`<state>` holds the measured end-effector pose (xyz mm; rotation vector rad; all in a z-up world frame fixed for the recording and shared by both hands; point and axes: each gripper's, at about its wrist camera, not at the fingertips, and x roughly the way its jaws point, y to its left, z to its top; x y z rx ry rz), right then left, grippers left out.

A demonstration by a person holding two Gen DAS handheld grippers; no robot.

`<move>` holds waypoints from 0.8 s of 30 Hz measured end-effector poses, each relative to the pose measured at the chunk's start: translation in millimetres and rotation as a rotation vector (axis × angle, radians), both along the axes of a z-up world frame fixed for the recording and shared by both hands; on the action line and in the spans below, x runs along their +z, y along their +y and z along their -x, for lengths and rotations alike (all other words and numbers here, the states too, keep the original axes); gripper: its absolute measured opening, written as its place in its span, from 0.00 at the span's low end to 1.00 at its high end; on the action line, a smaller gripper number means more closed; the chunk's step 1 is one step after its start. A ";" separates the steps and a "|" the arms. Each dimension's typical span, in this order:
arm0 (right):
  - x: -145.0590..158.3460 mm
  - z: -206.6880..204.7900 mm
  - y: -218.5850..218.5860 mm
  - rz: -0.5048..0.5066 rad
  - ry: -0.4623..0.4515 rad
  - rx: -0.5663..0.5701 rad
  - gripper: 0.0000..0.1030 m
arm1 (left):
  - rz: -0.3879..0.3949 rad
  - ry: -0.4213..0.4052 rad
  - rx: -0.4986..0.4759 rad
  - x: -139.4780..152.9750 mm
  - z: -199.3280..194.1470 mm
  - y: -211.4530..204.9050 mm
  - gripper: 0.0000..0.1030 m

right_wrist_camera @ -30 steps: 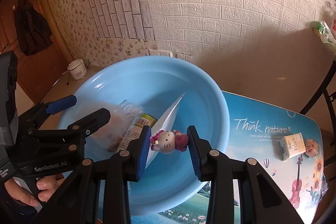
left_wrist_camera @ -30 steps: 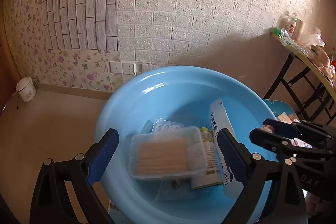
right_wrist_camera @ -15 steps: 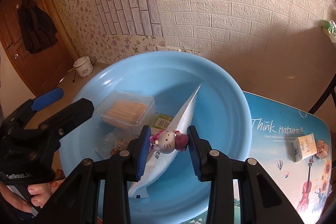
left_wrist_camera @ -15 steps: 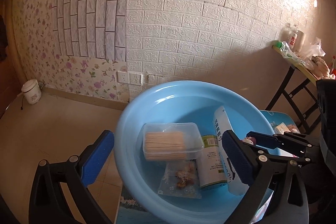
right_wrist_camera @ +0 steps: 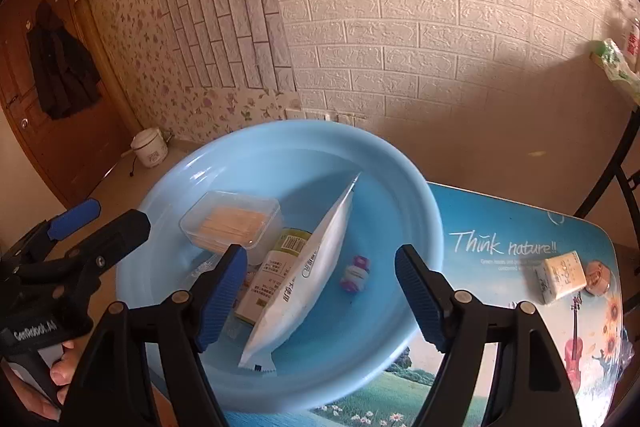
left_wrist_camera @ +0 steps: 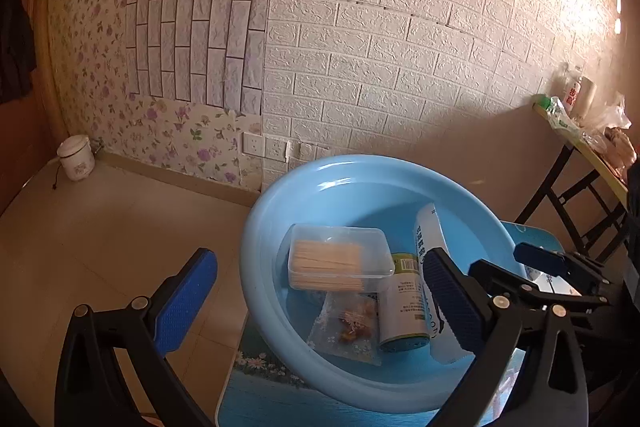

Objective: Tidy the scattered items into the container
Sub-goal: 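Withdraw both grippers from the basin toward the remaining table items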

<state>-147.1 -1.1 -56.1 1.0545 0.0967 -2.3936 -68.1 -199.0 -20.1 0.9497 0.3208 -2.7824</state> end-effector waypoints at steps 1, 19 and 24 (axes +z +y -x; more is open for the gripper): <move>0.7 -2.7 3.7 0.000 0.004 -0.009 0.76 | 0.000 0.002 0.003 1.2 -0.8 1.0 1.00; 51.6 -45.5 54.1 0.051 0.069 -0.095 0.89 | 0.062 0.036 -0.024 43.1 -25.6 42.2 1.00; 51.9 -49.6 60.8 0.028 0.038 -0.111 0.89 | 0.077 0.033 -0.043 48.1 -29.2 52.3 1.00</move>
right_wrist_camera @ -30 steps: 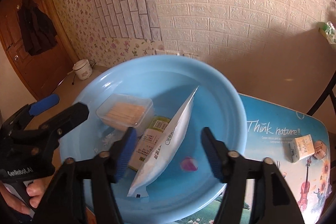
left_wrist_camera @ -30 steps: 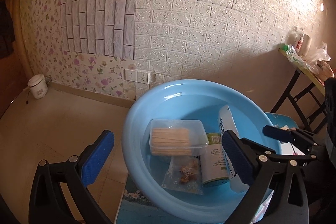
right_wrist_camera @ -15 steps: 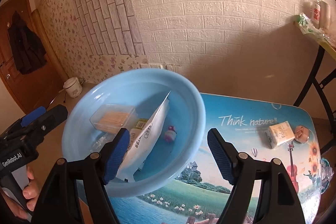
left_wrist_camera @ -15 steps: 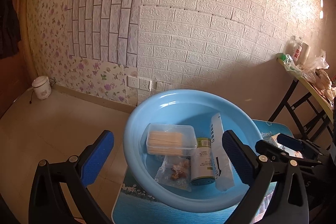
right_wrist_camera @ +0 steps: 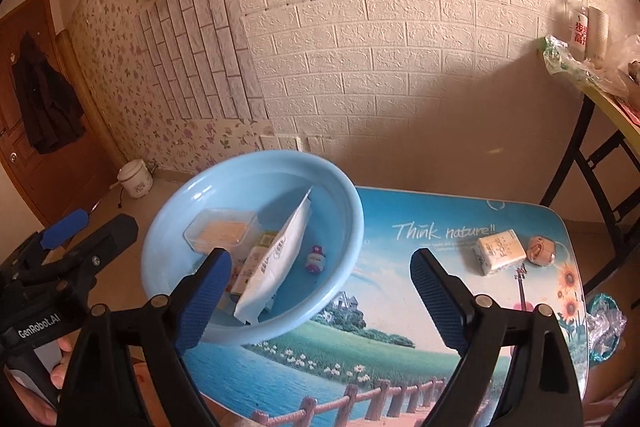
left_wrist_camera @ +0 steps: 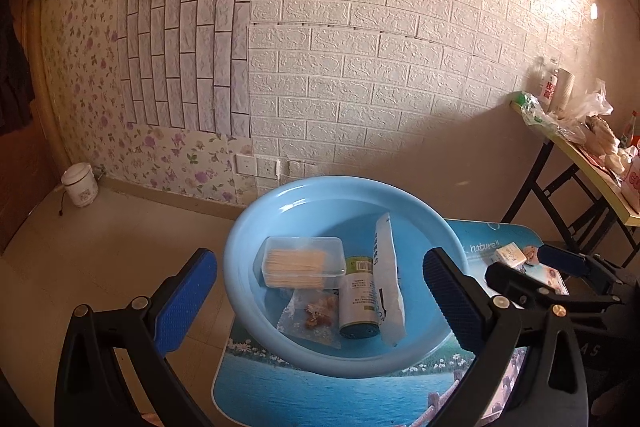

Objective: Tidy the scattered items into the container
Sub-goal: 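Withdraw both grippers from the basin toward the remaining table items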

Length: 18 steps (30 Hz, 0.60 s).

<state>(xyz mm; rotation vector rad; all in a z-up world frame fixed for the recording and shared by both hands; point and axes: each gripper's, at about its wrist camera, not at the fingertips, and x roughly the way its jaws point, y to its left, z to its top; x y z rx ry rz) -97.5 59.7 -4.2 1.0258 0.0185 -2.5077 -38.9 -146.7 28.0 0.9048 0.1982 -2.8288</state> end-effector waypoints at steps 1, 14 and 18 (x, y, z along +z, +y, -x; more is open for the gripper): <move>0.0 -2.5 0.1 -0.003 -0.005 0.006 0.89 | -0.002 -0.001 -0.005 1.0 -0.8 1.5 1.00; 12.5 -18.4 31.0 0.022 0.015 -0.018 0.90 | 0.017 0.014 -0.027 15.4 -15.4 22.1 1.00; 17.1 -26.7 48.2 0.045 0.038 -0.062 0.90 | 0.019 0.015 -0.044 16.8 -16.9 33.9 1.00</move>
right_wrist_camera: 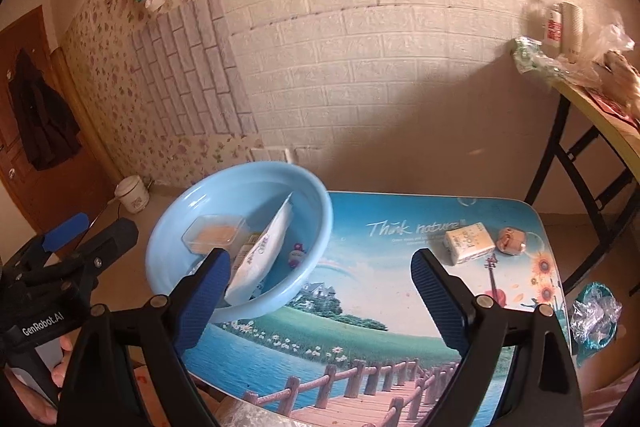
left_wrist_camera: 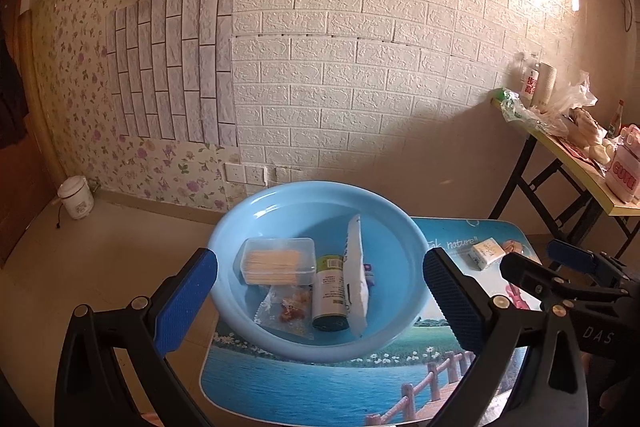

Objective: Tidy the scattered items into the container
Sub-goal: 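Withdraw both grippers from the basin toward the remaining table items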

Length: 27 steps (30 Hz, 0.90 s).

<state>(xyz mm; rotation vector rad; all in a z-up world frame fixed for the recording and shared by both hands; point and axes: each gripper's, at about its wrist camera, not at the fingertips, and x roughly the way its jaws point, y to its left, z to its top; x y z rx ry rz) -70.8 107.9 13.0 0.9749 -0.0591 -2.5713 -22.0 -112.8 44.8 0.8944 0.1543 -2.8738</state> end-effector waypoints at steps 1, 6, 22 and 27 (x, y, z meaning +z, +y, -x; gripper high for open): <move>-0.8 -1.4 5.5 0.005 -0.004 -0.009 0.90 | -0.002 0.001 -0.005 0.5 -0.1 2.8 1.00; -2.8 -7.9 34.9 0.004 -0.014 -0.073 0.90 | -0.008 0.011 -0.050 2.1 -1.4 25.1 1.00; 11.9 -30.1 74.3 0.012 0.011 -0.132 0.90 | -0.019 0.027 -0.105 9.6 -10.6 57.6 1.00; 11.3 -31.8 80.5 0.022 0.024 -0.158 0.90 | -0.019 0.023 -0.110 7.4 -11.4 57.5 1.00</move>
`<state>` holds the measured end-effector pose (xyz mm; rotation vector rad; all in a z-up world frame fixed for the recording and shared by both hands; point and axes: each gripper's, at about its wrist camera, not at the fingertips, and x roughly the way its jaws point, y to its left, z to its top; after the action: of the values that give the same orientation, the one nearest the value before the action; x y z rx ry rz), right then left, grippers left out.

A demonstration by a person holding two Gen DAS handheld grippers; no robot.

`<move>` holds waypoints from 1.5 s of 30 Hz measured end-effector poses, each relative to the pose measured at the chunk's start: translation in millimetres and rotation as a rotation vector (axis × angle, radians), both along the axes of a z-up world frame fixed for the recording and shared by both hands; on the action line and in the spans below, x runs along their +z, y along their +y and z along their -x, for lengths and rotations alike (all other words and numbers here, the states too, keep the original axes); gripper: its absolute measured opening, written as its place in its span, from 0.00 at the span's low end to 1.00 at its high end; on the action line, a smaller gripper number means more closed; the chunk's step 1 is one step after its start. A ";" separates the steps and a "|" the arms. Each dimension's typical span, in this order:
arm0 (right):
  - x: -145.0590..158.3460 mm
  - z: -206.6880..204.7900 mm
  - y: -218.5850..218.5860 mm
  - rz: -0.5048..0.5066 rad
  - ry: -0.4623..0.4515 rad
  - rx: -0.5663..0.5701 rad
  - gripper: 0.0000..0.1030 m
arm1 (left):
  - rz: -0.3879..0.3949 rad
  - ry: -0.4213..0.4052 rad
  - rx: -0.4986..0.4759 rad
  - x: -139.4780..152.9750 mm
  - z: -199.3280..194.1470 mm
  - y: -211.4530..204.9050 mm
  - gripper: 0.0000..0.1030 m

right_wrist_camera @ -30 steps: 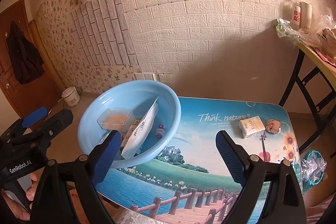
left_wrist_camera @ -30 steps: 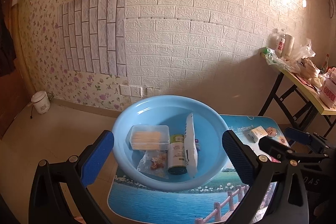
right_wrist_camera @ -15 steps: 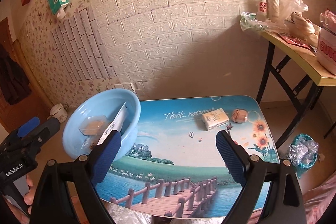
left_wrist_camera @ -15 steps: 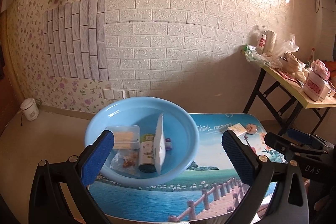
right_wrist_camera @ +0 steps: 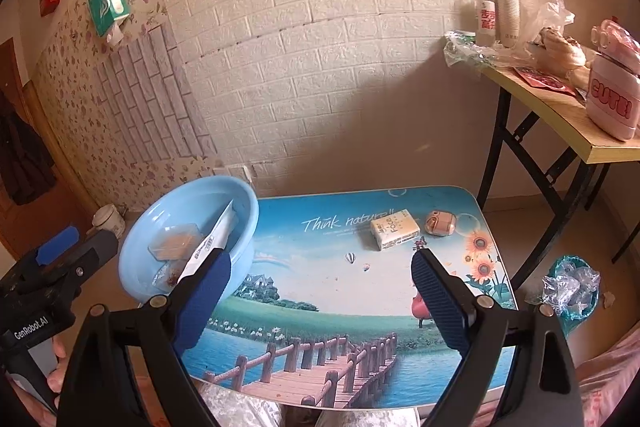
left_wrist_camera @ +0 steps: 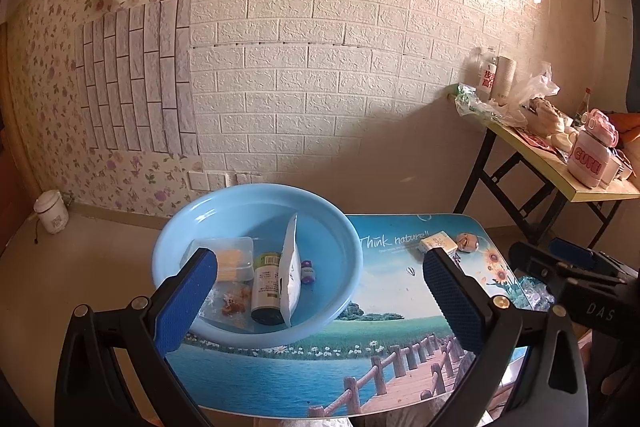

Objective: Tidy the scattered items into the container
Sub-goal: 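Withdraw both grippers from the basin toward the remaining table items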

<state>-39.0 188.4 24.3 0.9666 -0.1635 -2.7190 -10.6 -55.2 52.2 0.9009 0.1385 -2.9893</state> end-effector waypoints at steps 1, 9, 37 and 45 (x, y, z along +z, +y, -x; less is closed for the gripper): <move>0.3 -1.1 2.2 0.008 0.006 -0.008 0.90 | 0.000 -0.003 0.000 -0.9 0.3 0.3 1.00; -4.5 -8.5 17.3 0.014 0.016 -0.006 0.90 | -0.005 -0.006 -0.019 -5.6 -2.6 8.7 1.00; -48.8 22.9 103.9 -0.050 0.031 -0.149 0.89 | 0.019 -0.140 -0.212 -69.8 35.7 90.2 1.00; -76.3 59.2 116.0 -0.074 -0.041 -0.150 0.81 | 0.016 -0.189 -0.253 -96.2 68.4 116.4 1.00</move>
<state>-98.2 304.4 -52.1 1.0717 -0.1490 -2.8610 -79.0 61.1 -44.0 1.2826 -0.0030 -3.0990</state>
